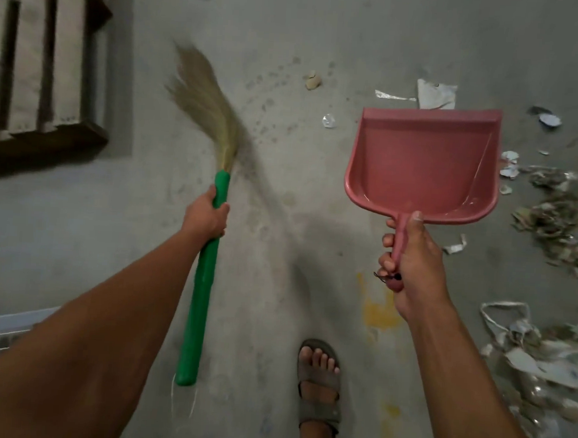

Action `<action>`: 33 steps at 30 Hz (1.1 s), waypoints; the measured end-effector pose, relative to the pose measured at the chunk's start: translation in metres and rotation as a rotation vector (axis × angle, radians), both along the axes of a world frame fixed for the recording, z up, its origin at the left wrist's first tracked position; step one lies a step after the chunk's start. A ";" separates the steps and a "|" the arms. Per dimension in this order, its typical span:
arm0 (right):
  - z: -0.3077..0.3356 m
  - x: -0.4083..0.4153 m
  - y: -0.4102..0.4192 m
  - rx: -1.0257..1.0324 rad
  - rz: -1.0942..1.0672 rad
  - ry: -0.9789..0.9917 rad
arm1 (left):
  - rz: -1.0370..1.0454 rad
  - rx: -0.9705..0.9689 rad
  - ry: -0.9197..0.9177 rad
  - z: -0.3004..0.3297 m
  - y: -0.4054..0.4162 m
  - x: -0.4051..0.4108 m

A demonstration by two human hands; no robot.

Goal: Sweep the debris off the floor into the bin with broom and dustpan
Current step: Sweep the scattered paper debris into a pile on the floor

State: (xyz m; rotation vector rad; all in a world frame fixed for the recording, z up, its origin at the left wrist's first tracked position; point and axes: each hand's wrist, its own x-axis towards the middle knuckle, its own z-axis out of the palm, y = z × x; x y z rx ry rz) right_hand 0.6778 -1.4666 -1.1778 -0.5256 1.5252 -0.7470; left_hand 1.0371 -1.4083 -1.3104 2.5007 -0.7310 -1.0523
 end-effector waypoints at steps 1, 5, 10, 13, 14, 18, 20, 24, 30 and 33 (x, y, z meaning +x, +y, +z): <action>-0.004 -0.002 -0.009 0.008 -0.005 0.011 | -0.083 0.024 -0.024 -0.005 -0.008 -0.007; -0.012 -0.011 -0.040 0.028 -0.041 0.041 | -0.454 0.062 -0.088 -0.010 -0.030 -0.041; -0.008 -0.014 -0.067 0.037 -0.084 0.038 | -0.594 -0.095 -0.002 0.013 -0.031 -0.063; -0.003 -0.010 -0.079 0.029 -0.106 0.035 | -0.514 -0.216 -0.017 0.029 -0.028 -0.060; -0.002 -0.009 -0.082 0.023 -0.112 0.034 | -0.472 -0.247 -0.024 0.032 -0.029 -0.057; -0.002 -0.002 -0.093 0.023 -0.162 0.030 | -0.332 -0.200 -0.061 0.025 -0.052 -0.025; -0.006 -0.001 -0.095 0.026 -0.193 0.027 | -0.290 -0.149 -0.082 0.016 -0.082 -0.012; -0.017 0.000 -0.098 0.028 -0.251 0.041 | -0.365 -0.009 -0.054 -0.006 -0.165 -0.016; -0.027 0.005 -0.097 0.048 -0.371 0.059 | -0.806 0.017 -0.052 -0.010 -0.221 -0.068; -0.025 0.007 -0.090 0.063 -0.423 0.064 | -1.052 -0.023 0.000 0.000 -0.217 -0.090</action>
